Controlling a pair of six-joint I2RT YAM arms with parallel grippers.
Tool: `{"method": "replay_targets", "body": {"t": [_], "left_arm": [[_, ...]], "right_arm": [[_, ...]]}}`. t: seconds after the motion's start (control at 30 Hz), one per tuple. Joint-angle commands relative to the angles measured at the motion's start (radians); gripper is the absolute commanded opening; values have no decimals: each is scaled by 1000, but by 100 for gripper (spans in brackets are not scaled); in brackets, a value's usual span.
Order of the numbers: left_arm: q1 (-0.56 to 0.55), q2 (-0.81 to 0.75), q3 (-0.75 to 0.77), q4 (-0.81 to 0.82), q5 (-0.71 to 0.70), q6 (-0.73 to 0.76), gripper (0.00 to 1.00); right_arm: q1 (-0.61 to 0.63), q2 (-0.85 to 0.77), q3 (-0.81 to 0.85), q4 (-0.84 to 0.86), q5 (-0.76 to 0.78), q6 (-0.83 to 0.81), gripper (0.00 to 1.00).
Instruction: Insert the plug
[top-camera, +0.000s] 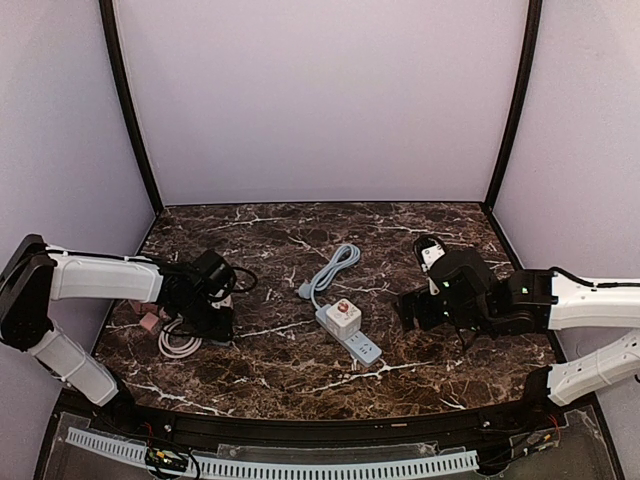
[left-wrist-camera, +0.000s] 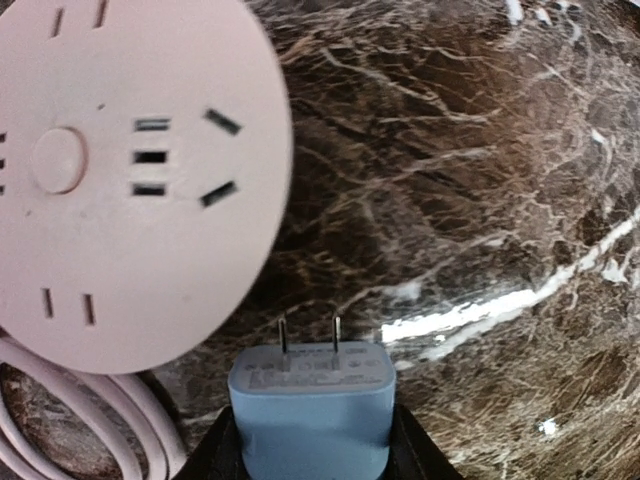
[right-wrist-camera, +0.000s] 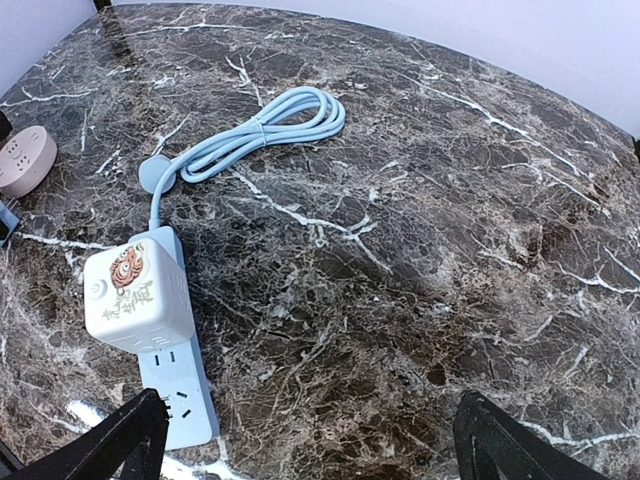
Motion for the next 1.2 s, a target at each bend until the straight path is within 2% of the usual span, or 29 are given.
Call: {"method": "replay_targets", "body": {"t": [0.0,0.33,0.6,0.83,1.03,1.17], "left_arm": [[-41,13,-2,46,91,54,35],[-252,-21,123,24,-27,139,33],[-362,-13,197,85,-52,213,31],[-405,-32,209,221,21,331,31],[-449,-51,205,323,44,421,31],[-473,-64,197,374,69,477,23]], "right_arm": [[1,10,9,21,5,-6,99],[2,-19,2,54,-95,-20,99],[2,-113,-27,189,-434,-9,99],[2,-174,-88,325,-625,149,99],[1,-98,-84,387,-711,249,98],[1,-27,-69,383,-712,301,94]]}}
